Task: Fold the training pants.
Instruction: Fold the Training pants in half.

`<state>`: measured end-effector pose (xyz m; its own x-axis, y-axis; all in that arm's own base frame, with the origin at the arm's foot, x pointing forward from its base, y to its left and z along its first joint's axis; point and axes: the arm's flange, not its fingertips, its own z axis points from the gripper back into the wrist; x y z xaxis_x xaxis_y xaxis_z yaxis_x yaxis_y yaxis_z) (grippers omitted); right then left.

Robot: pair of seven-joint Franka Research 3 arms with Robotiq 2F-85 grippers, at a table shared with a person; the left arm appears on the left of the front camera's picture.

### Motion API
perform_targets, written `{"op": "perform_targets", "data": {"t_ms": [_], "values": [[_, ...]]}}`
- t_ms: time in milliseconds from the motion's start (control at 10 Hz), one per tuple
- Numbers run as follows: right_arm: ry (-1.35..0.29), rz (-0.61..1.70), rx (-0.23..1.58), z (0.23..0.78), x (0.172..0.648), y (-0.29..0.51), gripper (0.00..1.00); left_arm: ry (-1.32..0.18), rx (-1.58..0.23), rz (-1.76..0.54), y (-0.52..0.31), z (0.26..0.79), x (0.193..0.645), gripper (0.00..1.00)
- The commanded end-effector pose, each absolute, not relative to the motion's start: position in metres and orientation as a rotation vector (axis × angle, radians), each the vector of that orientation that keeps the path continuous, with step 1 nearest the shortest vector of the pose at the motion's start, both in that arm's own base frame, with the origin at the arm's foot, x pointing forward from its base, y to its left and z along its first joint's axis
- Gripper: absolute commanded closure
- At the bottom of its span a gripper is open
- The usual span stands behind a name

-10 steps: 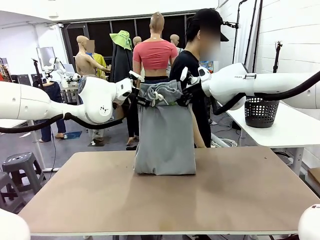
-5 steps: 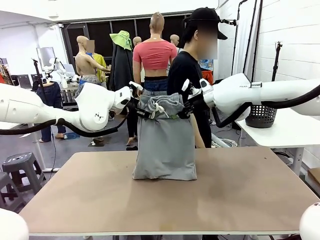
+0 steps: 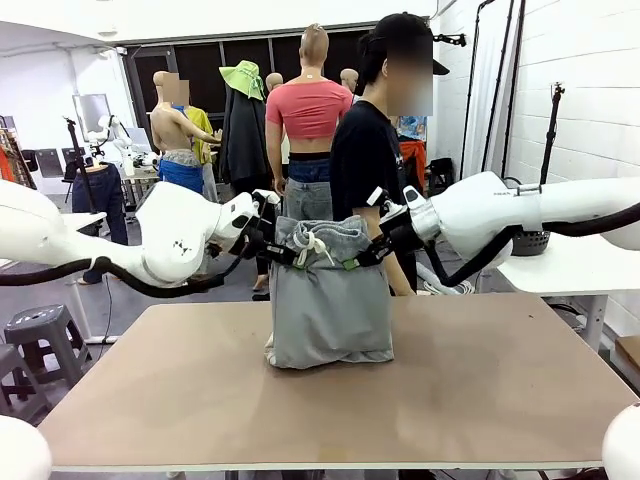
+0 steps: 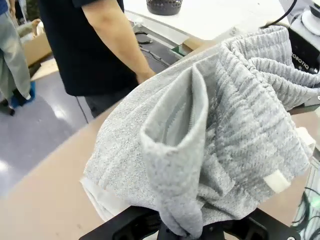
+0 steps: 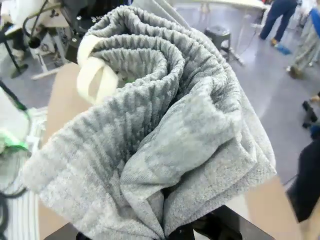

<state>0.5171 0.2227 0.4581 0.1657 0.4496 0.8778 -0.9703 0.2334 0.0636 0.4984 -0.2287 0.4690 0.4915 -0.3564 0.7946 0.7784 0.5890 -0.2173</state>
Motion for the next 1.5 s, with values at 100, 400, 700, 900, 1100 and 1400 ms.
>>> {"op": "perform_targets", "data": {"t_ms": [100, 400, 700, 900, 1100, 1400], "values": [[-0.868, 1.019, 0.865, 0.443, 0.503, 0.188, 1.0, -0.831, -0.709, -0.64, -0.19, 0.456, 0.49, 1.0], [-0.854, 1.094, 0.872, 0.446, 0.508, 0.214, 1.0, -0.772, -0.711, -0.689, -0.22, 0.459, 0.485, 1.0], [-0.862, 1.088, 0.901, 0.443, 0.505, 0.214, 1.0, -0.77, -0.746, -0.694, -0.223, 0.455, 0.477, 1.0], [-0.802, 1.01, 0.968, 0.427, 0.493, 0.207, 1.0, -0.7, -0.789, -0.586, -0.217, 0.433, 0.465, 1.0], [-0.738, 0.95, 0.995, 0.403, 0.483, 0.201, 1.0, -0.617, -0.834, -0.504, -0.212, 0.41, 0.458, 1.0], [-0.637, 0.836, 1.037, 0.366, 0.469, 0.191, 1.0, -0.446, -0.873, -0.406, -0.208, 0.379, 0.448, 1.0]]}}
